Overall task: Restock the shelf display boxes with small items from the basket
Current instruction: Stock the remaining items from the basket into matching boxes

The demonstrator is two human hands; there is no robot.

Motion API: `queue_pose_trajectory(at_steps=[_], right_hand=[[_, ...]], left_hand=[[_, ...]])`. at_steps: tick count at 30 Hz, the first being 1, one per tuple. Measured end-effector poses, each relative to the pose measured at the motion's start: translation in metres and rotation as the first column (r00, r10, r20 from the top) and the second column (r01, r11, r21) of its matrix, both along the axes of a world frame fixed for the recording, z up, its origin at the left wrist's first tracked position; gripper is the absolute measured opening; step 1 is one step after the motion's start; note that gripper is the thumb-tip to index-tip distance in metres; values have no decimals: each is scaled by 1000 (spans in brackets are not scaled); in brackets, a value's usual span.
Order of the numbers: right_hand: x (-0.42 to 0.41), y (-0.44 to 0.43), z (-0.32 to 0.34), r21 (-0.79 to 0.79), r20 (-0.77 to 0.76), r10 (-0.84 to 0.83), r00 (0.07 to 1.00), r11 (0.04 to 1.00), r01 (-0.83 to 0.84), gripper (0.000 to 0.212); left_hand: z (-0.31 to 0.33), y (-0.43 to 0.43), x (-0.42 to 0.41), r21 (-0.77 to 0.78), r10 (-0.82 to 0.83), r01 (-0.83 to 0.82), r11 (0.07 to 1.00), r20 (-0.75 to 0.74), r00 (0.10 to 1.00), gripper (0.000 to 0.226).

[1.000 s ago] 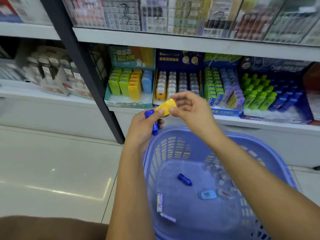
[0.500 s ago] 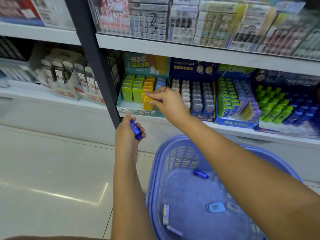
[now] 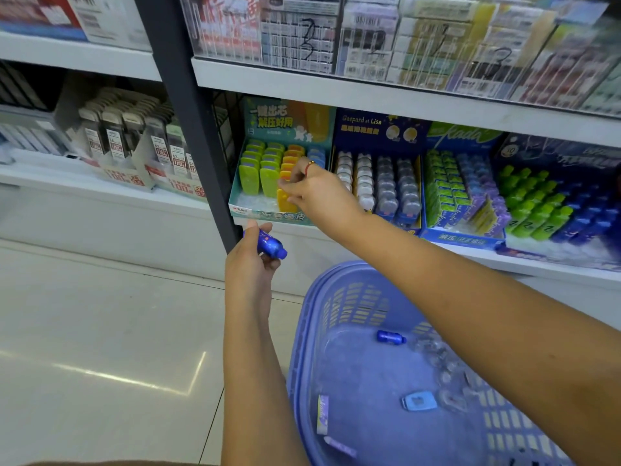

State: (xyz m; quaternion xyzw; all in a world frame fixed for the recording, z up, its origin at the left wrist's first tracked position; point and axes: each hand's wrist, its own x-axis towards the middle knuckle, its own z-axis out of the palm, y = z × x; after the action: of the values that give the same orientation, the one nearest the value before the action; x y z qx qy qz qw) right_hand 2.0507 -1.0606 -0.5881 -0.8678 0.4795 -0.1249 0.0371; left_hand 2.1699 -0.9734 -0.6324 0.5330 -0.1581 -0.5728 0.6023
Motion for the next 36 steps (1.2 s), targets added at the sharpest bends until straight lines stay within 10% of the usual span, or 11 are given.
queue_pose_trajectory(at_steps=[9,16,20,23,26,32,36], right_hand=[[-4,9,-8,-132,-120,-15,993,991,-1,58],[-4,22,-5,-107,-108,-44,993,994,32,68],[-20,40,6,61,220,-68,973,997,56,69],[-51,67,15,286,696,-320,642,945,161,37],[-84,97,23,519,828,-512,230,854,36,14],[-142,129,25,566,825,-566,-8,825,2,14],[-187,137,24,534,836,-545,68,835,131,21]], left_hand=[[5,5,1,-70,125,-153,986,-306,944,17],[11,11,-6,-124,54,-89,988,-260,964,24],[18,13,-18,-226,-63,27,974,-154,986,30],[26,13,-34,-331,-158,132,934,-53,986,27],[32,14,-59,-418,-278,299,858,111,954,29],[42,22,-125,-438,-419,521,733,312,853,34],[43,24,-163,-339,-505,621,707,374,778,24]])
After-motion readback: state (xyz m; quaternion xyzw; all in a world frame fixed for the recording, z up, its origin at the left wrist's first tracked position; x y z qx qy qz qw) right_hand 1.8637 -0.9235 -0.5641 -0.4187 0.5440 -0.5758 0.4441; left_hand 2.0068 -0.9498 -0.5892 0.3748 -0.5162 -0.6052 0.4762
